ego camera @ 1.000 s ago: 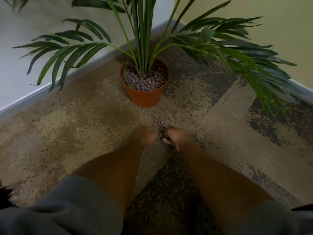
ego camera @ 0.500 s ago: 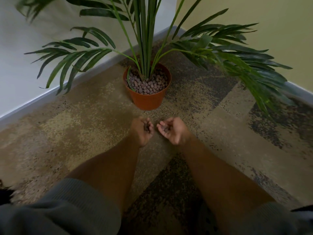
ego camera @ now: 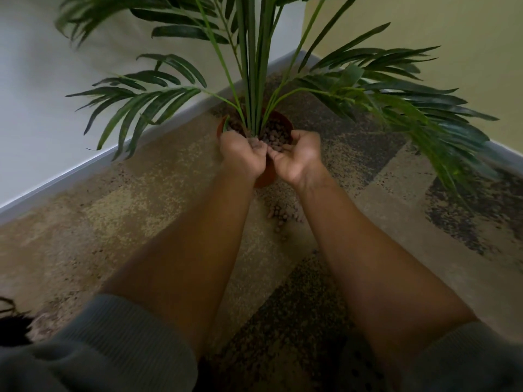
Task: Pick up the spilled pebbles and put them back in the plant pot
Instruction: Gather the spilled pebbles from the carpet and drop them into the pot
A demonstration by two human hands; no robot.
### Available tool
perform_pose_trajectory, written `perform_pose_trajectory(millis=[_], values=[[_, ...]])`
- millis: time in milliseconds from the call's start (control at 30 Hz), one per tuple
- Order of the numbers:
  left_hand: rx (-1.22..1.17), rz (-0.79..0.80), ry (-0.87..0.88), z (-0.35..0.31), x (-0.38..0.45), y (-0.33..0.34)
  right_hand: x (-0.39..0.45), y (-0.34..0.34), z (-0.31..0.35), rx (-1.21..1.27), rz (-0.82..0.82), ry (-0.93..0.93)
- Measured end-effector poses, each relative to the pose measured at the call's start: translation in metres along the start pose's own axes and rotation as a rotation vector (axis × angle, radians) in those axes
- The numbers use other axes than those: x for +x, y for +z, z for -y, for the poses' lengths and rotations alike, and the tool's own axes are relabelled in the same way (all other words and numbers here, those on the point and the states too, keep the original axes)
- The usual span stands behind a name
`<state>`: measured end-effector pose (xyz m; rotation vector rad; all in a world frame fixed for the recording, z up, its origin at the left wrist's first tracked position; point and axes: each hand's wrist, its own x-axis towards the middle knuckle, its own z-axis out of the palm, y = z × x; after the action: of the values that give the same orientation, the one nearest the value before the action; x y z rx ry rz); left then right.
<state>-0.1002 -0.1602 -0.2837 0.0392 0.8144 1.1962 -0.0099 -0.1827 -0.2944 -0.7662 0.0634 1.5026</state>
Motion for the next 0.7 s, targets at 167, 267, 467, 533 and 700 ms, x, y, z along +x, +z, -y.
perform_pose_trajectory(millis=[167, 267, 467, 533, 700], values=[[-0.061, 0.084, -0.038, -0.010, -0.015, 0.009, 0.007, -0.002, 0.002, 0.066, 0.074, 0.055], [-0.080, 0.074, -0.043, -0.010, -0.013, 0.004, 0.006, -0.001, 0.001, 0.052, 0.053, 0.046], [-0.047, 0.046, 0.001, -0.003, 0.007, -0.022, -0.006, -0.003, 0.002, -0.056, -0.019, 0.022], [0.030, 0.068, 0.001, 0.001, 0.005, -0.033, -0.006, -0.010, 0.003, -0.140, -0.026, 0.021], [0.330, 0.032, -0.045, 0.019, 0.004, -0.054, -0.003, -0.037, 0.003, -0.457, -0.100, 0.082]])
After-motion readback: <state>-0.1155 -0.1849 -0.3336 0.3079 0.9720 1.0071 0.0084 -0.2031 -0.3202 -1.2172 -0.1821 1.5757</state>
